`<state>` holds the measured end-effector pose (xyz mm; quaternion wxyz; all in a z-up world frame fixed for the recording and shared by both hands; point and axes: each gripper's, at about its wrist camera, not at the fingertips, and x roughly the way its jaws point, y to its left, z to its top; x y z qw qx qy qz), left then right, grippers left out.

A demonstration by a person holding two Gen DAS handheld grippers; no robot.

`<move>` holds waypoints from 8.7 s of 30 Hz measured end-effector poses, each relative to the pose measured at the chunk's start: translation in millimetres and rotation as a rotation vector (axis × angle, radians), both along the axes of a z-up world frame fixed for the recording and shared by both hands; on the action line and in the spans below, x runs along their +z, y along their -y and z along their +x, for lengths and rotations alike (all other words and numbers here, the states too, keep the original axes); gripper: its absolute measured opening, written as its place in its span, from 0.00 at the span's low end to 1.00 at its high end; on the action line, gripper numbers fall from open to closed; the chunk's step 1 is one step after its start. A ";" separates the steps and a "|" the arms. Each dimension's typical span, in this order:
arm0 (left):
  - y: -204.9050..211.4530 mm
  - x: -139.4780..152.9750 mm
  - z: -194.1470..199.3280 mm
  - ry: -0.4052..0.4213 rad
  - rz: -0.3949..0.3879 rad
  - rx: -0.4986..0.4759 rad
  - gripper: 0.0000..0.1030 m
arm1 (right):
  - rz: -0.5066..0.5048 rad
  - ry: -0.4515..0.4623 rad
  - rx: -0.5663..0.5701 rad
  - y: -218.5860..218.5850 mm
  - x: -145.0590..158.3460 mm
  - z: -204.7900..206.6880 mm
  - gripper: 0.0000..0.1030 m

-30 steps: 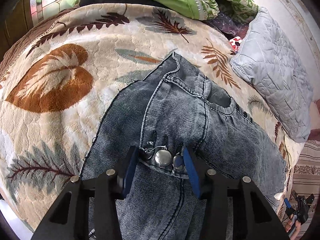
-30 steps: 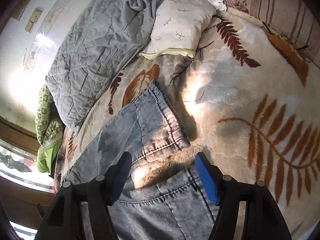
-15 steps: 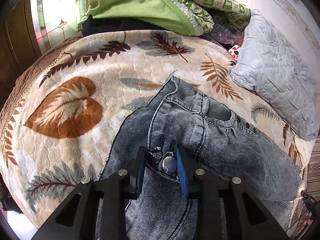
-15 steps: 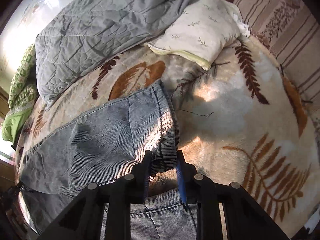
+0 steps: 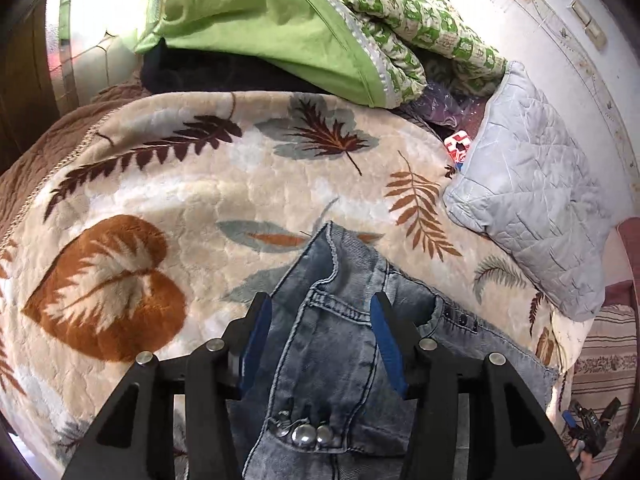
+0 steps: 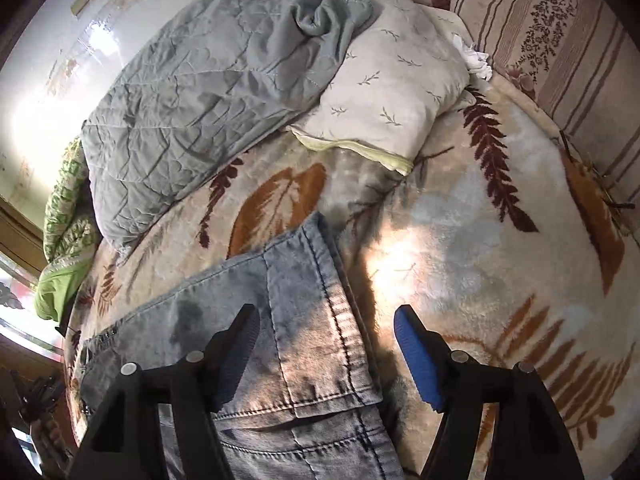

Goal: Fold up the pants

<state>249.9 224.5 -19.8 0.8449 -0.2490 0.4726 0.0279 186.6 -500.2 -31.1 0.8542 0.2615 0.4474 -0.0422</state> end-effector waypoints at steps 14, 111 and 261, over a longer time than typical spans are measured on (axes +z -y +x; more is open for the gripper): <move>18.5 -55.8 84.6 -0.099 -0.069 -0.065 0.44 | -0.024 -0.066 0.138 -15.1 -24.0 105.1 0.71; 96.5 -51.6 -177.3 0.087 0.378 -0.215 0.66 | -0.213 0.038 0.920 -381.7 -0.9 27.4 0.53; 401.5 -72.9 -149.2 0.006 0.561 -0.649 0.92 | 0.381 0.004 -0.210 -12.9 -78.6 -230.7 0.41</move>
